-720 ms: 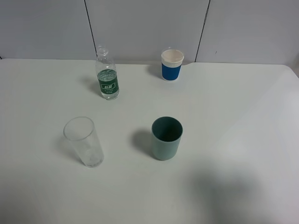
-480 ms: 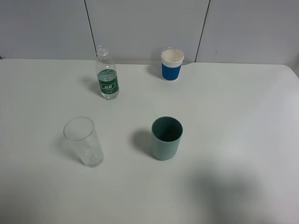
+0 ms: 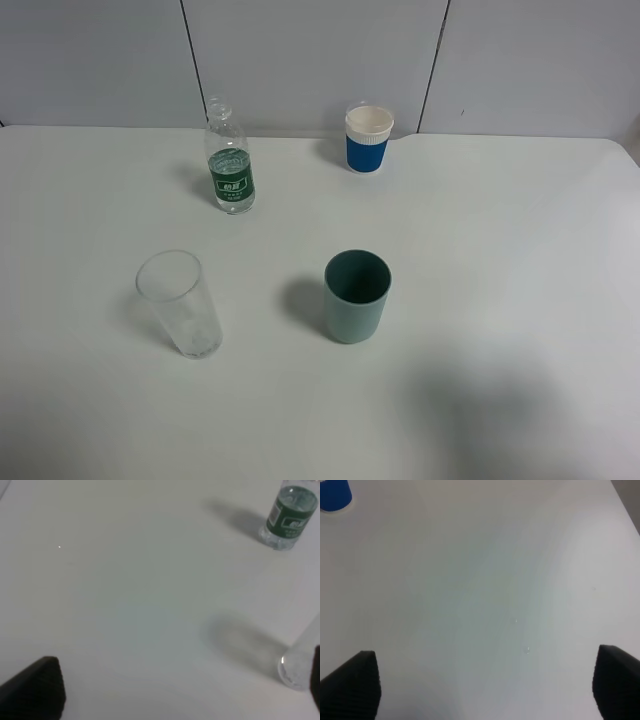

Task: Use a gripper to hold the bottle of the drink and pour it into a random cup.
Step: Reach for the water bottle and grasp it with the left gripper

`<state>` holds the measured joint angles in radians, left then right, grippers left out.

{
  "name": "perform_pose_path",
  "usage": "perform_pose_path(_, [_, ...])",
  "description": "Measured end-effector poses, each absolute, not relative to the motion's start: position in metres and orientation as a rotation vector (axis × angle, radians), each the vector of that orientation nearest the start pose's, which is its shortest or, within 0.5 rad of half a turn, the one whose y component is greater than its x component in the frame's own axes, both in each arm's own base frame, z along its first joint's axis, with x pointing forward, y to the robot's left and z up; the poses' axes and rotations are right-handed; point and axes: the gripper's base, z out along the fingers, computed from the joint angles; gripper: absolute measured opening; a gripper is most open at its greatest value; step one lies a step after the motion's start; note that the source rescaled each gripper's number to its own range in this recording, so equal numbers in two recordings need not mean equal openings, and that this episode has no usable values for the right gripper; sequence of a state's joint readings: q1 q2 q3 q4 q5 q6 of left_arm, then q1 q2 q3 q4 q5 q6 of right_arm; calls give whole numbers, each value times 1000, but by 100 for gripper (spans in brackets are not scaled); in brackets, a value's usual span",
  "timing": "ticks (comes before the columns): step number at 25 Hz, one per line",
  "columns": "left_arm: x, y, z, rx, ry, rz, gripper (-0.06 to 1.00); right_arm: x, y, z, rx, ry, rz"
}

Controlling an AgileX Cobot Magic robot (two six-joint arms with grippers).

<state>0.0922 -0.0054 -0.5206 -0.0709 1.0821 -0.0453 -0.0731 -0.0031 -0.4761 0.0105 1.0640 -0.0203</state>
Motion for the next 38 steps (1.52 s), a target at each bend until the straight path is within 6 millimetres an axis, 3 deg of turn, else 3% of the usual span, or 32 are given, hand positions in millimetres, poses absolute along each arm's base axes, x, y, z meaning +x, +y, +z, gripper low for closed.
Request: perform_pose_path(38, [-8, -6, 283, -134, 2010, -55, 100, -3, 1, 270, 54, 2068, -45])
